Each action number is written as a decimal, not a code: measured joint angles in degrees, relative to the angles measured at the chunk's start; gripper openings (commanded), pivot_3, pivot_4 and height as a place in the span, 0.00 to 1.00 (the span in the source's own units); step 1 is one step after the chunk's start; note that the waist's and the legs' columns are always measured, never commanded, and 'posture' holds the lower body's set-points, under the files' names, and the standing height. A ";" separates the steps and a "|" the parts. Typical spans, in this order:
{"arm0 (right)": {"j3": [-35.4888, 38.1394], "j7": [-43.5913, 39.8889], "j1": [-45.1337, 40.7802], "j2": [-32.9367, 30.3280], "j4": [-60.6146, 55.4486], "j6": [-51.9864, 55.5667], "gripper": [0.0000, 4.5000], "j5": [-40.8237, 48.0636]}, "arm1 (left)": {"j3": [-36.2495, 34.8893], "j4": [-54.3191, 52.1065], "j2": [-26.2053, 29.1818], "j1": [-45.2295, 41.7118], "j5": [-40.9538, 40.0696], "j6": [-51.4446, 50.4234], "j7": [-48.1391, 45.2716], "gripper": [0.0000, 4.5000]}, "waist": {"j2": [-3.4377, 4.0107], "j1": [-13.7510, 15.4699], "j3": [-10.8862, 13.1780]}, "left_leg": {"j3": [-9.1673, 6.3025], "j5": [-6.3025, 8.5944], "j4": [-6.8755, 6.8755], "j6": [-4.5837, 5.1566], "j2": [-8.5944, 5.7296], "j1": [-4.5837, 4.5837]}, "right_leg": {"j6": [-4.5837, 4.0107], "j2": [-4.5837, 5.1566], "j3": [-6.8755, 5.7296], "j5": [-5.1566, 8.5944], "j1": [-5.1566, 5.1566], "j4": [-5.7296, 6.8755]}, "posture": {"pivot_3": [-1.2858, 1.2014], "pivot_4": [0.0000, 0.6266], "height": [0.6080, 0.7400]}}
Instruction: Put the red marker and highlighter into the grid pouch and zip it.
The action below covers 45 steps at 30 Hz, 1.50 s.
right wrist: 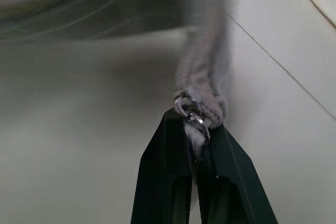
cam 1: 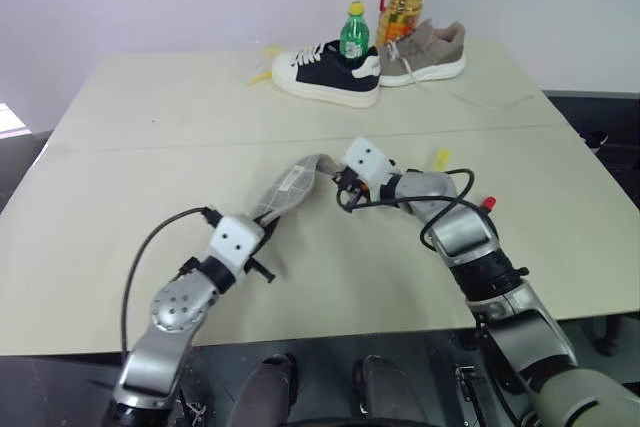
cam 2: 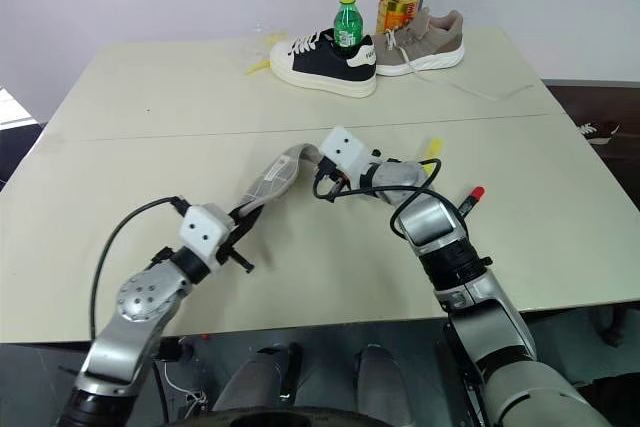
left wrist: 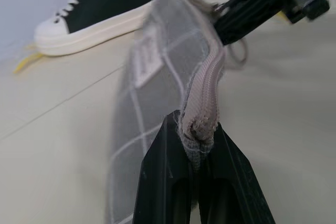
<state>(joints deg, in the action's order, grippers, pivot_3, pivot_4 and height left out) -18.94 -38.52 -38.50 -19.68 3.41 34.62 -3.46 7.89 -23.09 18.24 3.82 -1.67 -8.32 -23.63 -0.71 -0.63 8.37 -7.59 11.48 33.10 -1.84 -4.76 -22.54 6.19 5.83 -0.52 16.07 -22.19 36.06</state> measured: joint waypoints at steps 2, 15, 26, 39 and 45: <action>-0.43 0.60 0.05 0.11 0.06 -0.01 0.00 -0.49 | 0.57 0.00 -0.41 -0.07 0.03 -0.03 0.12 0.00 | 0.00 -0.02 0.00 | 0.00 0.00 0.00 0.00 0.01 0.00 | 0.00 -0.01 0.00 0.00 -0.01 0.01 | 0.52 0.24 0.95; 5.53 3.46 -0.12 0.67 6.01 1.32 0.78 1.60 | -2.39 -1.73 2.81 4.71 -1.30 0.38 -1.22 0.00 | 0.01 -0.02 0.00 | 0.00 0.00 0.00 0.00 0.02 0.00 | -0.03 -0.01 0.01 0.01 -0.01 0.01 | 0.52 0.24 0.95; 11.74 7.79 -1.31 4.91 8.27 6.80 0.27 5.95 | -2.48 -1.80 2.58 3.97 -1.31 0.31 -1.10 0.00 | 0.01 -0.03 0.01 | 0.00 0.00 0.00 0.00 0.02 0.00 | -0.03 -0.01 0.01 0.01 0.00 0.01 | 0.52 0.24 0.95; 3.24 2.31 -0.40 0.01 -1.35 7.28 0.02 5.12 | 0.01 0.02 0.51 1.44 1.08 0.32 0.39 0.00 | 0.01 0.00 0.01 | 0.02 0.00 0.01 0.00 0.00 -0.01 | -0.01 0.00 0.01 0.01 0.00 0.00 | 0.52 0.24 0.95; -2.31 -3.92 -0.03 -5.20 -7.76 4.39 0.02 3.88 | 2.78 3.22 -2.49 -1.95 2.51 -0.14 1.38 0.00 | -0.02 0.09 0.01 | 0.01 0.00 0.04 0.00 -0.01 -0.03 | 0.01 0.00 -0.01 0.00 0.01 0.00 | 0.52 0.24 0.95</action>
<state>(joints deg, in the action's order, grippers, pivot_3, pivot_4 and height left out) -21.26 -42.44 -38.53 -24.88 -4.35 39.00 0.42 10.66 -19.87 15.74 1.88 0.85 -8.45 -22.25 -0.73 -0.55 8.38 -7.58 11.48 33.14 -1.84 -4.77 -22.57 6.20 5.83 -0.53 16.07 -22.18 36.05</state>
